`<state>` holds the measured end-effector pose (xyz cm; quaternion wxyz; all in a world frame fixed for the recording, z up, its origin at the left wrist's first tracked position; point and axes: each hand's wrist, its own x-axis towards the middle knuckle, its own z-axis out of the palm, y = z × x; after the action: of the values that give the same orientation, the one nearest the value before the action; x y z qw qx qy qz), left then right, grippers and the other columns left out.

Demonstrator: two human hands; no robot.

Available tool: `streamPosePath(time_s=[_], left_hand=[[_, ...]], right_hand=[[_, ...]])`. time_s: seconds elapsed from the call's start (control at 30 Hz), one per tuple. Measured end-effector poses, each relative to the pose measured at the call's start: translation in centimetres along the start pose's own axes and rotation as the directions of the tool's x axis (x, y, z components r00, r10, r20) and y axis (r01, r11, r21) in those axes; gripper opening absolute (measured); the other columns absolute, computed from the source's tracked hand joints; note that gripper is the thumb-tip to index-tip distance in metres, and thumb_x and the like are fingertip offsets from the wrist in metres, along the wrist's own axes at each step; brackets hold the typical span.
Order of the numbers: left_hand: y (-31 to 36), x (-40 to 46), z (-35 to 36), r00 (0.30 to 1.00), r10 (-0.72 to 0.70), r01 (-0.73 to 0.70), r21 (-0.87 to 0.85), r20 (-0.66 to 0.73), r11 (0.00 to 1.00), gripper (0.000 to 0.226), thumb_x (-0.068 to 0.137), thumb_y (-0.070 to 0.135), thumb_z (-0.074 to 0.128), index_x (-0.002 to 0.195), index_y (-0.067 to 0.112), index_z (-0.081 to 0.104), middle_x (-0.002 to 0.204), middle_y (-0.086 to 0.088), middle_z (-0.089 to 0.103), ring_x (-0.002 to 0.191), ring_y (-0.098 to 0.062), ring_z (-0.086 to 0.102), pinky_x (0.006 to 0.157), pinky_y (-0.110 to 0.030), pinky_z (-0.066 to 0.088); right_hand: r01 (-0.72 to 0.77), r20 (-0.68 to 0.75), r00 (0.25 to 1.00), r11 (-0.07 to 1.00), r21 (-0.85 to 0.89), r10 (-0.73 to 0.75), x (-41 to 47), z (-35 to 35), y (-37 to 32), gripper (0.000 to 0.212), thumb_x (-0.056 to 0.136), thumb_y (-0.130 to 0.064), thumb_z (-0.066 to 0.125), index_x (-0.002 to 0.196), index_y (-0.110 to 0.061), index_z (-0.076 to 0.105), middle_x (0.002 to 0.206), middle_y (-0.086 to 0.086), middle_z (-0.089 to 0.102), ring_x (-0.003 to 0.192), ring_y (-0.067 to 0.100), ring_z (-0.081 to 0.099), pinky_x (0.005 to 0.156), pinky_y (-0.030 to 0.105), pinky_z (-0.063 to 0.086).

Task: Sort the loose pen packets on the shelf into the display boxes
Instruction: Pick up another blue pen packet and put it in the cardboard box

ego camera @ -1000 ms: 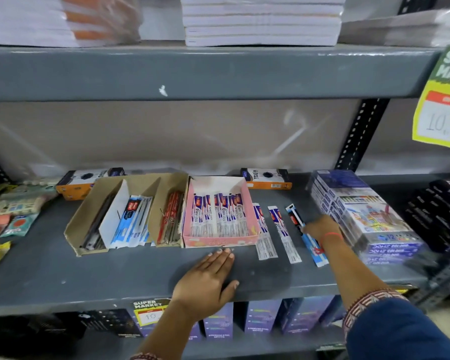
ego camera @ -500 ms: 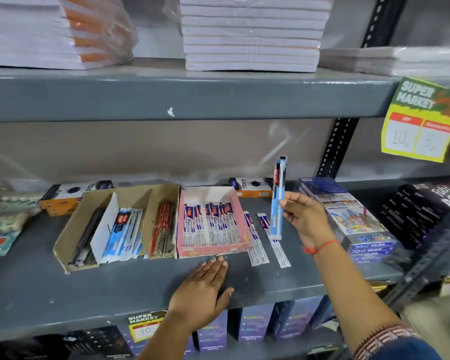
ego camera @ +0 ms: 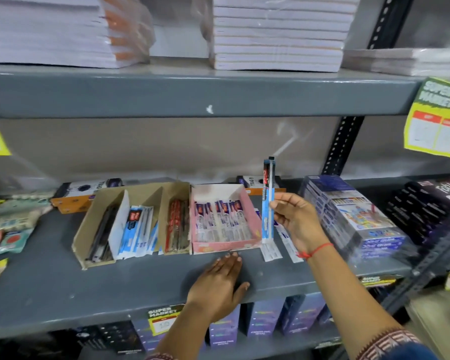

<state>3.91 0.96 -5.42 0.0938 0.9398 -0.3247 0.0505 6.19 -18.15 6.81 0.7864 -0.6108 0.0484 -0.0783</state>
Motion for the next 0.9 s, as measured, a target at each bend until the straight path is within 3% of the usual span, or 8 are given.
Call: streamPosePath(time_s=[0.17, 0.33, 0.4, 0.5, 0.57, 0.6, 0.67, 0.9], left_hand=[[-1.9, -1.8, -0.6, 0.999, -0.024, 0.022, -0.063, -0.022, 0.998, 0.06, 0.098, 0.045, 0.026, 0.145, 0.01, 0.012, 0.156, -0.007, 0.012, 0.141, -0.017, 0.008, 0.111, -0.023, -0.002], [-6.7, -6.0, -2.2, 0.982, -0.114, 0.113, -0.02, -0.148, 0.993, 0.054, 0.096, 0.04, 0.039, 0.139, 0.008, 0.034, 0.148, -0.008, 0.035, 0.135, -0.018, 0.031, 0.11, -0.023, 0.015], [-8.8, -7.9, -3.1, 0.973, -0.109, 0.115, 0.018, -0.203, 0.993, 0.048, 0.082, 0.039, 0.063, 0.118, 0.006, 0.061, 0.124, -0.008, 0.062, 0.111, -0.018, 0.059, 0.092, -0.024, 0.044], [-11.5, -10.0, -3.7, 0.949, -0.124, 0.158, 0.097, -0.288, 0.983, 0.042, 0.064, 0.04, 0.079, 0.096, 0.013, 0.073, 0.098, 0.001, 0.074, 0.086, -0.013, 0.069, 0.066, -0.022, 0.053], [-12.8, -10.8, -3.9, 0.938, -0.137, 0.185, 0.127, -0.318, 0.974, 0.037, 0.065, 0.04, 0.074, 0.093, 0.016, 0.074, 0.095, 0.004, 0.075, 0.083, -0.01, 0.07, 0.064, -0.019, 0.051], [-13.2, -11.1, -3.9, 0.936, -0.145, 0.197, 0.135, -0.322, 0.971, 0.037, 0.064, 0.042, 0.072, 0.092, 0.017, 0.074, 0.094, 0.005, 0.075, 0.082, -0.009, 0.07, 0.064, -0.019, 0.051], [-13.5, -11.2, -3.9, 0.93, -0.157, 0.212, 0.138, -0.332, 0.967, 0.04, 0.063, 0.044, 0.069, 0.092, 0.017, 0.074, 0.095, 0.006, 0.074, 0.083, -0.009, 0.069, 0.062, -0.019, 0.051], [-13.5, -11.4, -4.0, 0.92, -0.176, 0.22, 0.09, -0.349, 0.971, 0.044, 0.064, 0.04, 0.073, 0.097, 0.012, 0.072, 0.099, -0.001, 0.074, 0.089, -0.015, 0.069, 0.059, -0.023, 0.054]], right_hand=[[-0.118, 0.01, 0.993, 0.993, -0.023, 0.118, 0.6, 4.6, 1.1, 0.03, 0.083, 0.011, 0.057, 0.069, -0.015, 0.058, 0.046, -0.009, 0.068, 0.043, -0.001, 0.062, 0.045, 0.011, 0.051], [-0.182, 0.053, 0.98, 0.972, -0.151, 0.192, 1.0, 11.6, 3.1, 0.037, 0.084, 0.011, 0.057, 0.061, -0.017, 0.05, 0.046, -0.006, 0.057, 0.045, 0.005, 0.055, 0.041, 0.01, 0.046], [-0.155, 0.079, 0.981, 0.961, -0.228, 0.177, 1.0, 14.8, 3.9, 0.038, 0.083, 0.015, 0.056, 0.059, -0.015, 0.052, 0.05, 0.0, 0.054, 0.044, 0.008, 0.051, 0.038, 0.01, 0.043], [-0.091, 0.111, 0.983, 0.913, -0.397, 0.146, 1.0, 18.8, 5.0, 0.024, 0.081, 0.018, 0.055, 0.069, 0.001, 0.065, 0.053, 0.003, 0.053, 0.038, 0.001, 0.051, 0.036, 0.007, 0.04], [-0.021, 0.114, 0.988, 0.829, -0.559, 0.102, 1.4, 21.2, 5.8, 0.018, 0.083, 0.013, 0.055, 0.091, 0.009, 0.071, 0.067, 0.006, 0.064, 0.056, 0.004, 0.061, 0.05, 0.005, 0.047], [0.018, 0.132, 0.988, 0.773, -0.634, 0.086, 1.7, 22.2, 6.2, 0.021, 0.084, 0.009, 0.055, 0.096, 0.008, 0.072, 0.081, 0.011, 0.071, 0.074, 0.014, 0.066, 0.065, 0.009, 0.054], [0.081, 0.168, 0.982, 0.624, -0.778, 0.082, 2.0, 24.3, 6.8, 0.025, 0.088, 0.001, 0.049, 0.1, 0.007, 0.071, 0.106, 0.021, 0.072, 0.103, 0.031, 0.066, 0.093, 0.029, 0.053], [0.123, 0.151, 0.979, 0.194, -0.973, 0.135, 1.4, 27.6, 9.7, 0.033, 0.093, 0.003, 0.036, 0.116, 0.003, 0.06, 0.121, 0.022, 0.064, 0.112, 0.036, 0.061, 0.093, 0.041, 0.05]])
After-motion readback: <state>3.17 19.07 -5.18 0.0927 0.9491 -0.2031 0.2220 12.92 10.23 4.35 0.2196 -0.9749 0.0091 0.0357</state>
